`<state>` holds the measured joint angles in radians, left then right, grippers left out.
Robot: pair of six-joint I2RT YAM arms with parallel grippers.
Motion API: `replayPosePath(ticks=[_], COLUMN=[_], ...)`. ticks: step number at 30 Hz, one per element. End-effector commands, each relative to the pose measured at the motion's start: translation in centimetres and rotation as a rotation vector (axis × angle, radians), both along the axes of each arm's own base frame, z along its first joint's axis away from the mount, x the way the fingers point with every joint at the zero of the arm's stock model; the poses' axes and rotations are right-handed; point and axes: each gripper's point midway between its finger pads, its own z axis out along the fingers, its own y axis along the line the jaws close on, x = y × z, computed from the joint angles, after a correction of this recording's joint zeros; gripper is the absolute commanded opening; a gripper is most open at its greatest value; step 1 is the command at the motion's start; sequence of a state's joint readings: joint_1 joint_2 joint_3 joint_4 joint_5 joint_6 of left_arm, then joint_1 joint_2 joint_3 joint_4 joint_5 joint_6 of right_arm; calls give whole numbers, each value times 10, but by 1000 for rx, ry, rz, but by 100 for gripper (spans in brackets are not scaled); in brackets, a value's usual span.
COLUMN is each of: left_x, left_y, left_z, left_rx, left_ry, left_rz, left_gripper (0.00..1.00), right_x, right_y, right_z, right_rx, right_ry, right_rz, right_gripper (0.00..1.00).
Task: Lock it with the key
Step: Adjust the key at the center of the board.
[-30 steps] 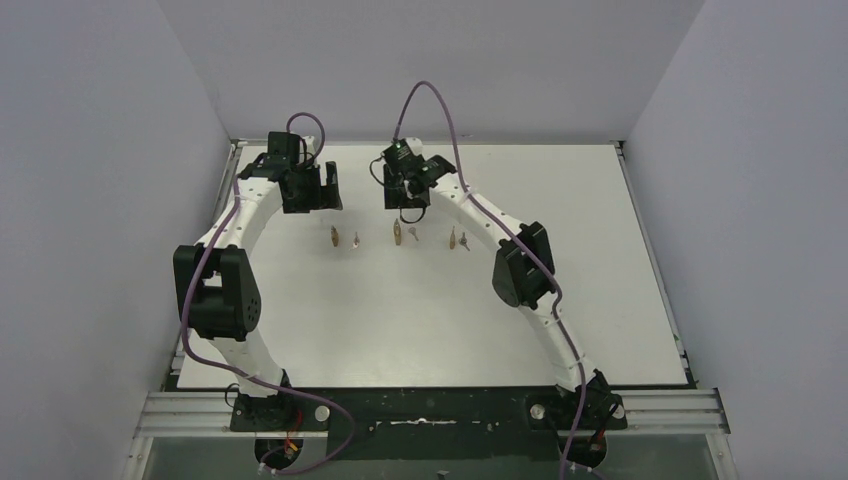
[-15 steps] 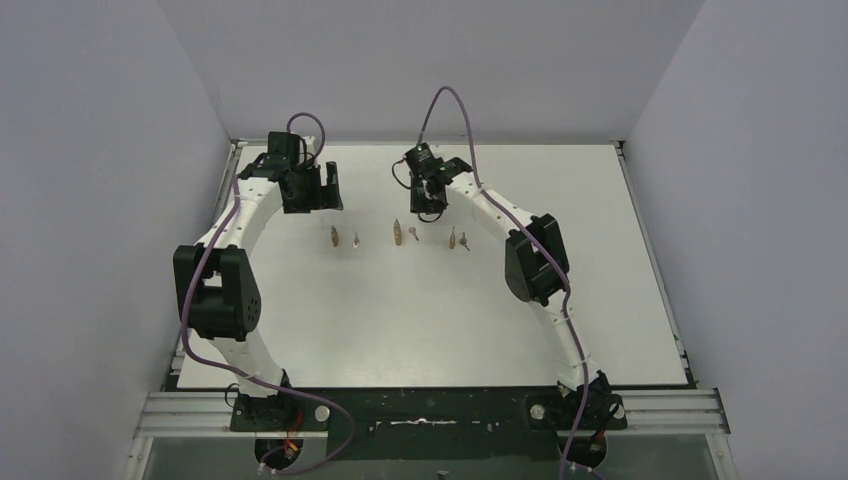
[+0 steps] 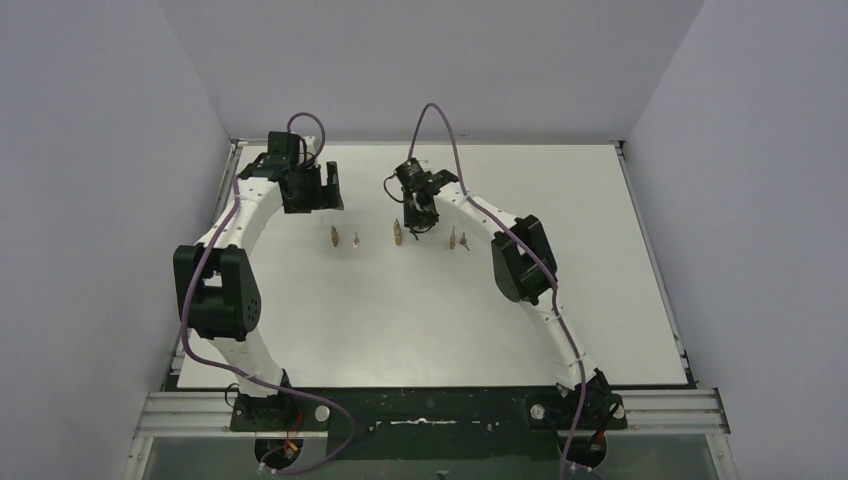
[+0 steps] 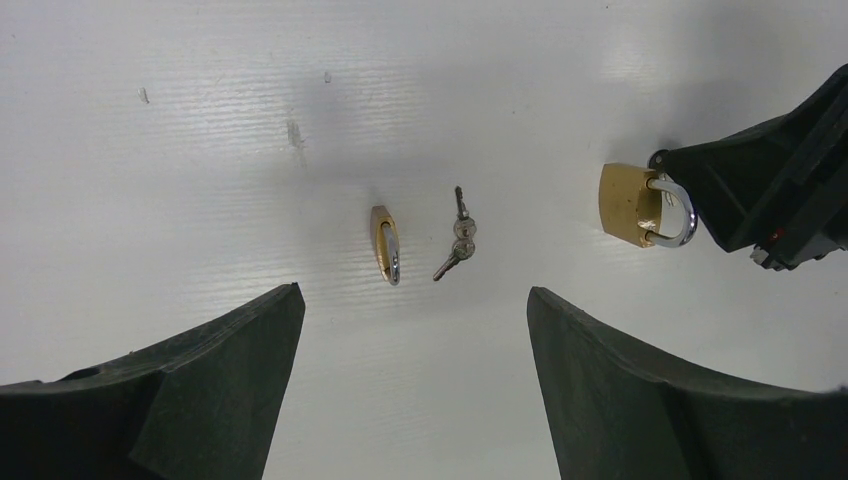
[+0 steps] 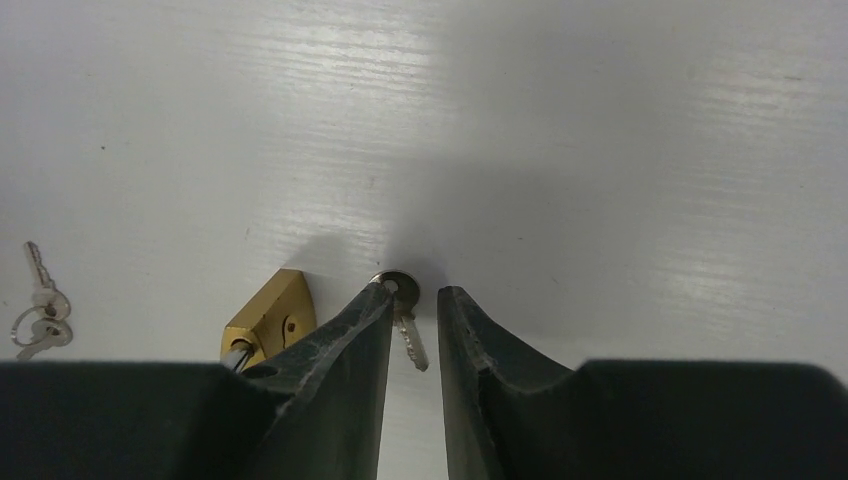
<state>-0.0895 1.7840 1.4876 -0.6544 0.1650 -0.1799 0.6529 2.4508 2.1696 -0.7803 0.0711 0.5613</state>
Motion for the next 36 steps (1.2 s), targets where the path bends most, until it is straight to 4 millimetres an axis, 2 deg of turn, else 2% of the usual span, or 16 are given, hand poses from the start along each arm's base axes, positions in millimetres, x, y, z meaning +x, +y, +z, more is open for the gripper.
replayPosePath(ticks=[1,17,25,32,36], left_x=[14,12,12,12,12], left_y=[0,0,-1,-1,-2], left_z=[33,34,34,34,32], left_rx=[-25,-29,-31,-33,-34], left_ry=[-90,-91,-91,-89,-85], left_rz=[0,-2,-2,-3,-5], left_gripper=[80,80,80,80,80], right_x=[6,-15,-27,-30,-26], right_y=[10,0,-9,-12,-9], right_z=[7,-8,-16,-10,3], right_rx=[18,-134,-126,-77,-43], right_ry=[-42,-49,-20,-11,-24], right_rz=[12,64,51,17,11], right_gripper=[25,20,19,17,18])
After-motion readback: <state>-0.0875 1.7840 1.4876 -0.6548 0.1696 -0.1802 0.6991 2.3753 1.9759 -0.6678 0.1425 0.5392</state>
